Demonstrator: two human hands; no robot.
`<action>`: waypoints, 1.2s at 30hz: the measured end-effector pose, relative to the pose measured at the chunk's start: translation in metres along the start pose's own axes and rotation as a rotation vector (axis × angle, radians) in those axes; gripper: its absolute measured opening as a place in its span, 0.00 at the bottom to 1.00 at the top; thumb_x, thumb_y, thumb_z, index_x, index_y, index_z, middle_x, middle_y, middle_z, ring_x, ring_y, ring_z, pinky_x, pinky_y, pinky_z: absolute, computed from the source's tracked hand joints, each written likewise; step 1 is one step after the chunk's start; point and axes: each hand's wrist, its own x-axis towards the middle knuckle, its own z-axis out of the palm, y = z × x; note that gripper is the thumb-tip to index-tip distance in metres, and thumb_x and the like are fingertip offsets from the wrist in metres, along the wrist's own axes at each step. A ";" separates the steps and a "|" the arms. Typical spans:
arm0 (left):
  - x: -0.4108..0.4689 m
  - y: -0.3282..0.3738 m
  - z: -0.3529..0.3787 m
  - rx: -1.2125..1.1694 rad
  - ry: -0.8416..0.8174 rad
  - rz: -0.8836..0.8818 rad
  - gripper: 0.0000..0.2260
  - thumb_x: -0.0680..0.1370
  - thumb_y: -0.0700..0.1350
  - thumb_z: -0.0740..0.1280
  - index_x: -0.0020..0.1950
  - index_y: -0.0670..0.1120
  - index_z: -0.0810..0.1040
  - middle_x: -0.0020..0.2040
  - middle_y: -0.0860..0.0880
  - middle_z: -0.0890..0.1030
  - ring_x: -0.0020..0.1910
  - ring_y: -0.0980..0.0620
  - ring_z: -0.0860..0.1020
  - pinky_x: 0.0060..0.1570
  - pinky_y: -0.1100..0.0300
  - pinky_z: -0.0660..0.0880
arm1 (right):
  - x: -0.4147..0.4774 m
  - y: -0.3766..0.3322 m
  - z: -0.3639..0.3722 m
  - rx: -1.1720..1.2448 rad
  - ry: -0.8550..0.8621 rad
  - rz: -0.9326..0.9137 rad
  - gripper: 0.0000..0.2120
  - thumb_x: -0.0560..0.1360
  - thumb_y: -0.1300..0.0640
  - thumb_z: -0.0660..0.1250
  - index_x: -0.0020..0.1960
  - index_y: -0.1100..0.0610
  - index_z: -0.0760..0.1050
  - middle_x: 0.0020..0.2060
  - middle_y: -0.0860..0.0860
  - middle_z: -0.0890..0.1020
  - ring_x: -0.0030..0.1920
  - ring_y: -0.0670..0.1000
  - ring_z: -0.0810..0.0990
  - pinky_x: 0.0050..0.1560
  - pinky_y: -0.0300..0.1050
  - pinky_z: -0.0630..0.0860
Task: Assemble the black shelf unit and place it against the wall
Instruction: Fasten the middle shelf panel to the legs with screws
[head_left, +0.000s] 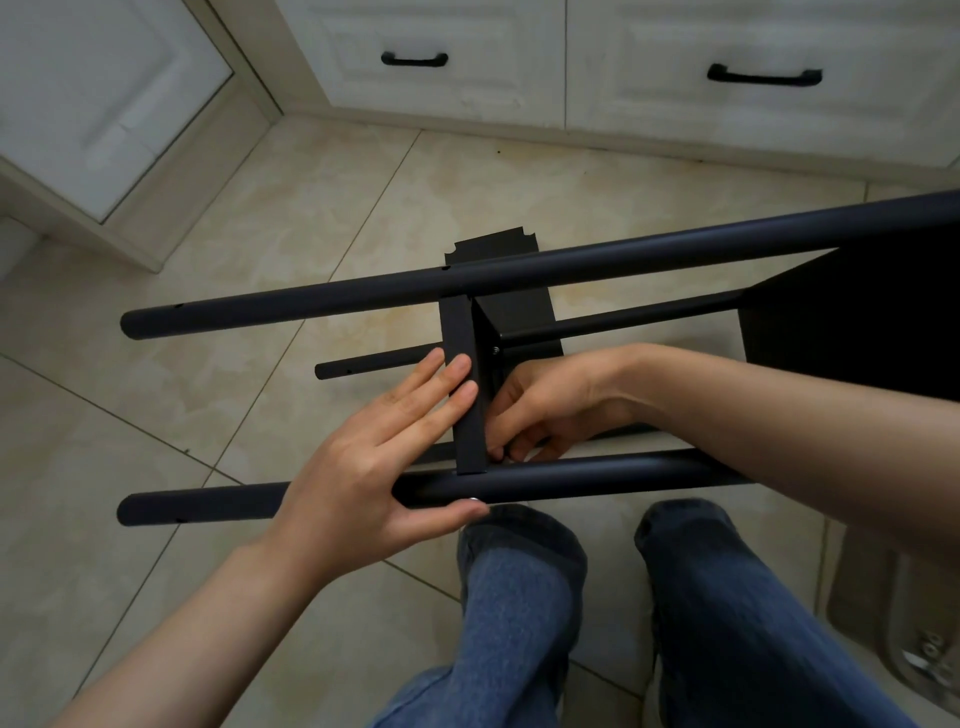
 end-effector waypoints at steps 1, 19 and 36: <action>0.000 0.000 0.000 0.002 0.003 0.002 0.36 0.75 0.59 0.72 0.76 0.40 0.68 0.78 0.44 0.66 0.79 0.46 0.61 0.76 0.53 0.63 | -0.001 0.000 -0.001 -0.002 -0.008 0.004 0.09 0.77 0.57 0.69 0.38 0.54 0.82 0.38 0.49 0.81 0.40 0.47 0.77 0.51 0.45 0.74; -0.004 0.002 0.002 0.007 0.003 -0.004 0.36 0.75 0.59 0.73 0.75 0.40 0.68 0.78 0.44 0.66 0.79 0.46 0.61 0.76 0.54 0.63 | 0.005 0.003 0.003 0.017 0.011 0.043 0.04 0.76 0.58 0.70 0.43 0.55 0.81 0.39 0.50 0.81 0.41 0.47 0.78 0.49 0.45 0.75; -0.007 0.004 0.004 0.017 0.021 0.002 0.36 0.74 0.59 0.73 0.75 0.40 0.68 0.78 0.44 0.66 0.79 0.46 0.62 0.74 0.53 0.66 | 0.003 0.005 0.006 0.015 0.022 0.030 0.04 0.77 0.58 0.69 0.46 0.57 0.80 0.37 0.49 0.80 0.27 0.41 0.73 0.37 0.38 0.73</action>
